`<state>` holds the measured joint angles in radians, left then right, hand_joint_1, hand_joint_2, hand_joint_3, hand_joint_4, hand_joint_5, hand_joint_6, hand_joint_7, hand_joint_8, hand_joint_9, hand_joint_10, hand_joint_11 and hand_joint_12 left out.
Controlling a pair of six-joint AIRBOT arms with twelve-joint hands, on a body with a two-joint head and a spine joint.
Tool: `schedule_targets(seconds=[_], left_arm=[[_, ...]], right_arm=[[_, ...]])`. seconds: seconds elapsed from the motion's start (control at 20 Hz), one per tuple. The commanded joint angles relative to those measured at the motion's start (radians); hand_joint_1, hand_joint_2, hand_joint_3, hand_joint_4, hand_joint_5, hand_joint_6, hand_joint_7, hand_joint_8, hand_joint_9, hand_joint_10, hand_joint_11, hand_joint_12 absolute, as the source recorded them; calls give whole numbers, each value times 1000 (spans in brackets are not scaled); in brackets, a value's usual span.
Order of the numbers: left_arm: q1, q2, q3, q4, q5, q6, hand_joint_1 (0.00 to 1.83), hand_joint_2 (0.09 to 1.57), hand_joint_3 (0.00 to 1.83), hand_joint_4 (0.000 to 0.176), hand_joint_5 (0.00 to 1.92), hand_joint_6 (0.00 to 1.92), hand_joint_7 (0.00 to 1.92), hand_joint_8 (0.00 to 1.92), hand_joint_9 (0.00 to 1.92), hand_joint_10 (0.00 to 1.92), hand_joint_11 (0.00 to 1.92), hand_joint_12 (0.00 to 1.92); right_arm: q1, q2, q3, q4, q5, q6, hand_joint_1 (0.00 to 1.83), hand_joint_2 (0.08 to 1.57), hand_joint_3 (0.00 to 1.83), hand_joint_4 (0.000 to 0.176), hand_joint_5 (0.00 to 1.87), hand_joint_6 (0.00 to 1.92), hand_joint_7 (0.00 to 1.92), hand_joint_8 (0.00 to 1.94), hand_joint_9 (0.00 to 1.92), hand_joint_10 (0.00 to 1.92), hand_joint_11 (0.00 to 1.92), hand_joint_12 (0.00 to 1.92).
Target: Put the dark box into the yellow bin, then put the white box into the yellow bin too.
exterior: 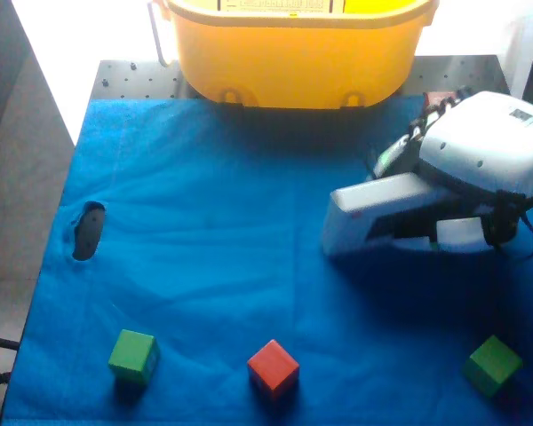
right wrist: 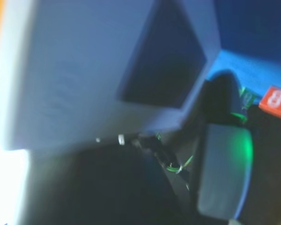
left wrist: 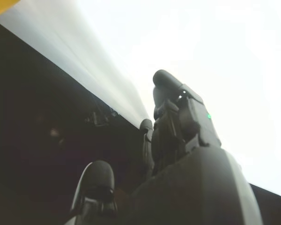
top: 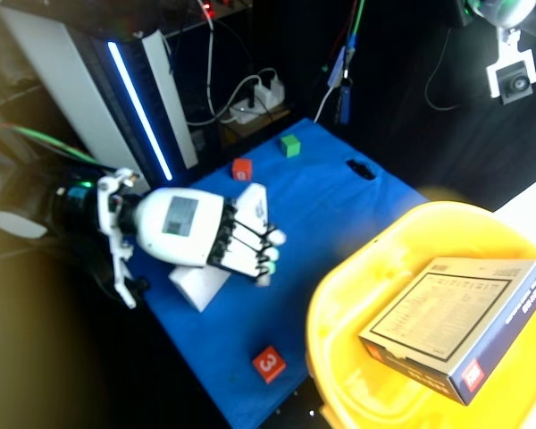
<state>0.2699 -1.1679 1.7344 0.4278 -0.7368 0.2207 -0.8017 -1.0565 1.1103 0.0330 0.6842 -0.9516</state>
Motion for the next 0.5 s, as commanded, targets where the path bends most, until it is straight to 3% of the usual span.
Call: schedule_targets(seconds=[0.0, 0.05, 0.1, 0.15, 0.2, 0.25, 0.3, 0.35, 0.4, 0.45], left_arm=[[-14, 4, 1, -47, -99, -2, 297, 1336, 0, 132, 211, 72, 103, 27, 178, 58, 0, 1007], [-14, 6, 0, -47, -99, -2, 59, 1480, 18, 95, 170, 49, 54, 11, 96, 19, 0, 626], [-14, 7, -1, -47, -99, -2, 50, 1375, 3, 63, 197, 32, 122, 14, 216, 59, 0, 1135], [-14, 9, -2, -47, -99, -2, 9, 1532, 57, 61, 121, 9, 120, 6, 257, 81, 0, 1440], [-14, 10, -3, -47, -97, -2, 1, 1524, 5, 107, 131, 9, 23, 0, 51, 15, 0, 805], [-14, 10, -3, -47, -96, -2, 0, 1470, 0, 120, 166, 15, 4, 0, 93, 36, 0, 1067], [-14, 12, -3, -47, -93, -2, 0, 1548, 0, 121, 115, 2, 198, 21, 239, 555, 191, 1540], [-14, 14, -4, -48, -93, -2, 0, 1453, 0, 135, 114, 4, 83, 3, 47, 587, 37, 1625], [-14, 15, -4, -47, -92, -2, 0, 1514, 0, 157, 195, 35, 16, 0, 9, 117, 7, 324], [-14, 16, -4, -47, -91, -2, 928, 1560, 191, 0, 86, 8, 287, 301, 225, 1150, 426, 1371]], right_arm=[[7, -10, 7, 2, 104, -4, 1209, 990, 1, 0, 1321, 359, 1032, 1406, 1118, 1898, 1175, 1915], [7, -15, 12, 5, 105, -4, 1208, 994, 1, 0, 1299, 407, 1096, 1360, 1193, 1916, 1270, 1920], [7, -16, 13, 6, 105, -4, 1204, 1005, 1, 0, 1258, 485, 1103, 1203, 1134, 1860, 1195, 1921], [7, -17, 15, 8, 105, -4, 1203, 1011, 1, 0, 1234, 531, 1113, 1148, 1130, 1847, 1185, 1921], [8, -17, 16, 9, 105, -4, 1201, 1017, 1, 0, 1214, 569, 1129, 1015, 1134, 1813, 1171, 1921], [8, -17, 16, 8, 105, -4, 1276, 1027, 1, 0, 1216, 416, 1167, 925, 1088, 1614, 1056, 1844], [8, -17, 15, 8, 105, -4, 1213, 1029, 0, 0, 1191, 577, 1113, 994, 1080, 1546, 1031, 1801], [14, -15, 14, 8, 106, -4, 1201, 1026, 0, 0, 1191, 600, 1080, 1665, 1182, 1846, 1236, 1897], [26, -10, 14, 7, 110, -4, 1190, 1041, 1, 0, 1148, 681, 964, 1536, 1025, 1762, 1031, 1916], [46, -3, 13, 1, 116, -4, 1251, 1086, 3, 0, 1141, 526, 958, 1324, 863, 1461, 682, 1847]])
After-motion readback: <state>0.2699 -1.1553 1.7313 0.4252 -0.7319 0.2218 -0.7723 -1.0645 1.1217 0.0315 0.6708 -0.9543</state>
